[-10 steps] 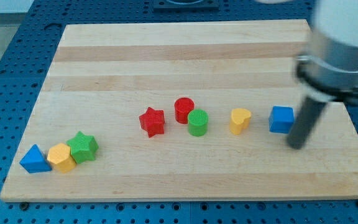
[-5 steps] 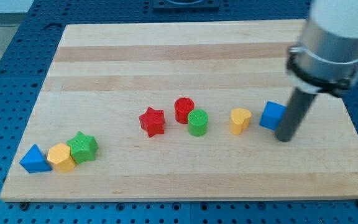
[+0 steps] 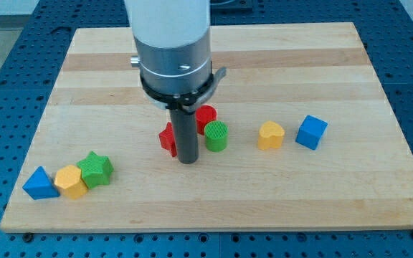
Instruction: Place the red star to the top of the blue triangle
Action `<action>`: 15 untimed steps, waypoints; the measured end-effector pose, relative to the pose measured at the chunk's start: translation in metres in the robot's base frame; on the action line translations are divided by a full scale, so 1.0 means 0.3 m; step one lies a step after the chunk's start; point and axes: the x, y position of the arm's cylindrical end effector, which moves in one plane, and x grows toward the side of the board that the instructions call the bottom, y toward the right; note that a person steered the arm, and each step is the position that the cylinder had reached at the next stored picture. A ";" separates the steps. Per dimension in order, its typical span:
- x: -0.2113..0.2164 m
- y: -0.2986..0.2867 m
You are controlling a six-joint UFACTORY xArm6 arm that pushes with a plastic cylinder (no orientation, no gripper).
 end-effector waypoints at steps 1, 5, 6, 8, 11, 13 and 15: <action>-0.023 -0.044; -0.240 -0.032; -0.246 -0.231; -0.194 -0.499; -0.210 -0.358; -0.096 -0.343; -0.006 -0.610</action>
